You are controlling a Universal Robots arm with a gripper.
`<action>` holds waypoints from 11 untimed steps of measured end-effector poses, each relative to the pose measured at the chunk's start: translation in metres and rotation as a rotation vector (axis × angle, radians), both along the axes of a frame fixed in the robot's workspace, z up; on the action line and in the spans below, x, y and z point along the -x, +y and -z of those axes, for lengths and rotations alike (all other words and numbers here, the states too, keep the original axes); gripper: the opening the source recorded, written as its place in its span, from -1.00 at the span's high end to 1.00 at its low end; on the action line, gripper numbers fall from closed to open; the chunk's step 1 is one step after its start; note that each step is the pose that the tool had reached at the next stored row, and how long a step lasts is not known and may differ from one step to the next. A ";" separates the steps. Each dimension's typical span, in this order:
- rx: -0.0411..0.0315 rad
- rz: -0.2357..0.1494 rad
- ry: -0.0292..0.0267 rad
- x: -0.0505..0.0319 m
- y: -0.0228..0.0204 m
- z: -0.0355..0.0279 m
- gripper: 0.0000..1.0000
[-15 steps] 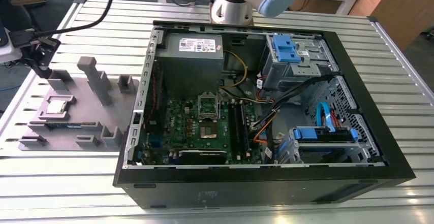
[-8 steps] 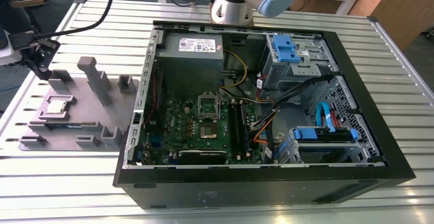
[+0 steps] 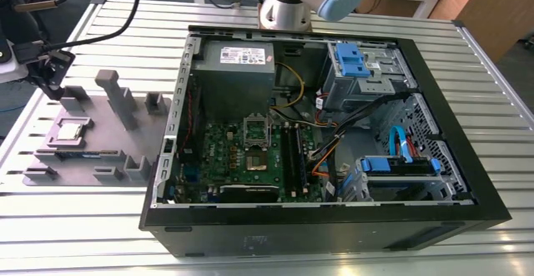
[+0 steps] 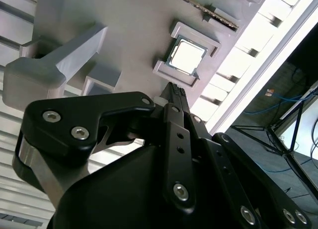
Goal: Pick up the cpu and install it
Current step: 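Reach for the cpu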
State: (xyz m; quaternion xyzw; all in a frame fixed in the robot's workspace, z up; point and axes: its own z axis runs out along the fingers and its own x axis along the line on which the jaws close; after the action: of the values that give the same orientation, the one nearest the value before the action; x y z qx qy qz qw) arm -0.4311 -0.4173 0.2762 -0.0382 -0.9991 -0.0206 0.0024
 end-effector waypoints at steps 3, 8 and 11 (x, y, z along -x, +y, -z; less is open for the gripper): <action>0.0000 0.000 -0.0005 0.0000 -0.0003 0.0029 0.79; 0.0001 0.000 -0.0020 0.0000 -0.0010 0.0082 0.79; 0.0002 0.000 -0.0030 0.0000 -0.0013 0.0107 0.79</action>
State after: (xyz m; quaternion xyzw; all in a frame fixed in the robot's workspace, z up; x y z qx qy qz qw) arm -0.4311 -0.4186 0.2655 -0.0382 -0.9991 -0.0206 0.0009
